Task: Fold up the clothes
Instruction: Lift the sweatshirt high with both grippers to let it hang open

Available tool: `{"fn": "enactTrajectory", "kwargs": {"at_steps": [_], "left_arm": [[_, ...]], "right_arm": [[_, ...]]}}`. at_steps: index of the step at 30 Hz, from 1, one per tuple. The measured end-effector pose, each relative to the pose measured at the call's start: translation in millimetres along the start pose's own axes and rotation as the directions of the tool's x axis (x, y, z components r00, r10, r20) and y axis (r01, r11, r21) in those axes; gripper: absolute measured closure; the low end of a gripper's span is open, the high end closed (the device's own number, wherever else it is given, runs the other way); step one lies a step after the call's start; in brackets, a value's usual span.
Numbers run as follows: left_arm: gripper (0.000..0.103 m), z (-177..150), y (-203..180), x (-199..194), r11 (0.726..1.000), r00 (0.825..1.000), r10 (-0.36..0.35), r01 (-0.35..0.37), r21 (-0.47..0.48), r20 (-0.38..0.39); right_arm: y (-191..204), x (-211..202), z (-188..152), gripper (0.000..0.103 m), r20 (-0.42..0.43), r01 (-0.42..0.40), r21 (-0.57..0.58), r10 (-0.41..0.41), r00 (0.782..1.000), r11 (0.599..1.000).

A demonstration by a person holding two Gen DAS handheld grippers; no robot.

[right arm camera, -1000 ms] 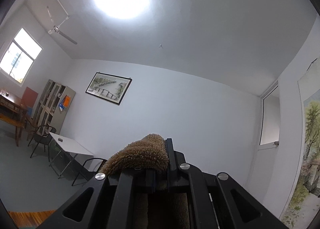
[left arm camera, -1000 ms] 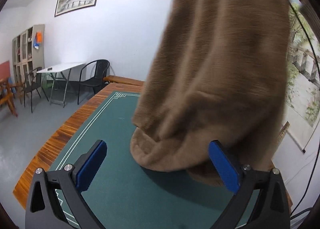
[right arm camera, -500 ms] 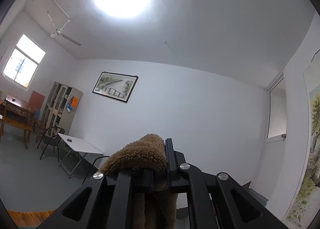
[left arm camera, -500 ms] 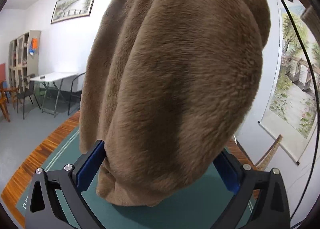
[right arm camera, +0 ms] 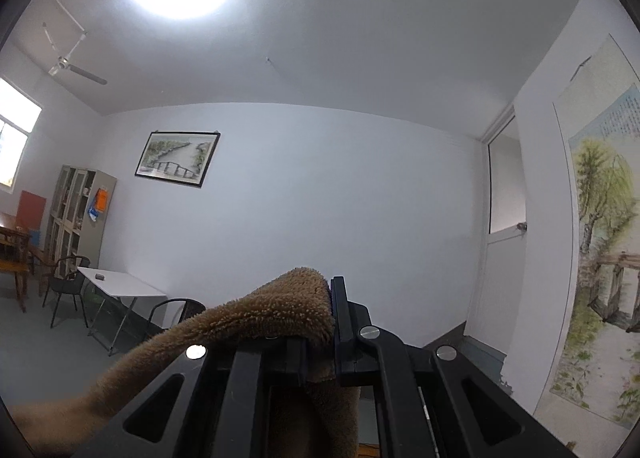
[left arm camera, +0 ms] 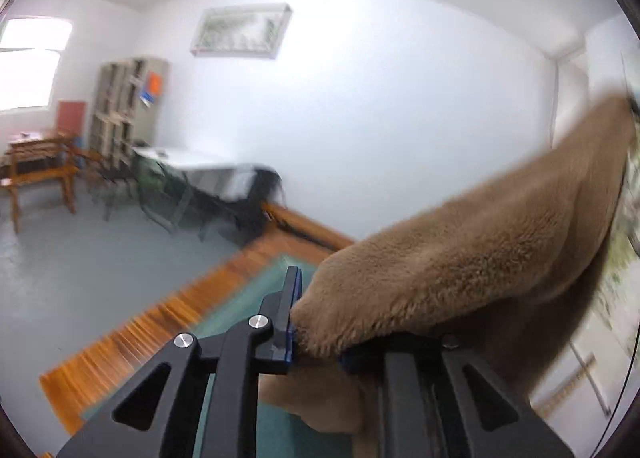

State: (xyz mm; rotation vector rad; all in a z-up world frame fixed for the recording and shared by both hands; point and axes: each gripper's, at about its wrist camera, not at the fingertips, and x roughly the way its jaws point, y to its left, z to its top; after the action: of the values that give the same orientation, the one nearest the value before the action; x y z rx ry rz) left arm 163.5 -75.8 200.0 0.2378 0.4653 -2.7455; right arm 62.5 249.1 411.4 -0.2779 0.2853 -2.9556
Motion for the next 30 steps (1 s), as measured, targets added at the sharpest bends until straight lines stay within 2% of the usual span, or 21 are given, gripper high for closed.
{"fn": "enactTrajectory", "kwargs": {"at_steps": [2, 6, 9, 12, 14, 16, 19, 24, 25, 27, 30], "left_arm": [[0.085, 24, 2, -15, 1.000, 0.997, 0.021, -0.022, 0.014, 0.074], [0.085, 70, -2, -47, 0.998, 0.974, 0.028, -0.040, 0.047, 0.224], [0.083, 96, -6, -76, 0.998, 0.946, 0.013, -0.035, 0.060, 0.325], [0.083, 119, -6, -107, 0.997, 0.905, 0.002, -0.036, 0.073, 0.425], [0.082, 132, -3, -128, 0.997, 0.885, -0.011, -0.028, 0.077, 0.465], [0.081, 139, 2, -145, 0.997, 0.879, -0.035, 0.000, 0.074, 0.476], [0.077, 142, 16, -157, 0.996, 0.882, -0.063, 0.026, 0.086, 0.467], [0.069, 144, 18, -184, 0.989, 0.873, -0.041, -0.033, 0.142, 0.486], [0.068, 143, 17, -179, 0.988, 0.878, -0.041, -0.035, 0.148, 0.477], [0.066, 134, 16, -154, 0.986, 0.898, -0.044, -0.031, 0.162, 0.439], [0.066, 106, 11, -78, 0.978, 0.947, -0.039, -0.030, 0.208, 0.318]], "right_arm": [[-14, -7, -12, 0.095, 0.005, 0.020, 0.008, -0.020, 1.000, 1.000], [-35, -31, -25, 0.095, 0.059, 0.081, -0.004, -0.081, 0.995, 0.997], [-48, -62, -20, 0.095, 0.133, 0.129, -0.017, -0.126, 0.983, 0.991], [-56, -96, -10, 0.095, 0.218, 0.176, -0.031, -0.165, 0.962, 0.984], [-55, -114, -4, 0.095, 0.256, 0.193, -0.052, -0.174, 0.951, 0.980], [-55, -135, 0, 0.095, 0.286, 0.207, -0.077, -0.177, 0.942, 0.975], [-57, -158, 5, 0.095, 0.289, 0.194, -0.113, -0.154, 0.945, 0.975], [-58, -199, 7, 0.095, 0.261, 0.182, -0.144, -0.140, 0.955, 0.973], [-57, -199, 5, 0.095, 0.240, 0.180, -0.150, -0.141, 0.960, 0.972], [-54, -186, -7, 0.095, 0.177, 0.178, -0.166, -0.148, 0.973, 0.970], [-47, -157, -32, 0.095, 0.053, 0.165, -0.188, -0.157, 0.986, 0.968]]}}
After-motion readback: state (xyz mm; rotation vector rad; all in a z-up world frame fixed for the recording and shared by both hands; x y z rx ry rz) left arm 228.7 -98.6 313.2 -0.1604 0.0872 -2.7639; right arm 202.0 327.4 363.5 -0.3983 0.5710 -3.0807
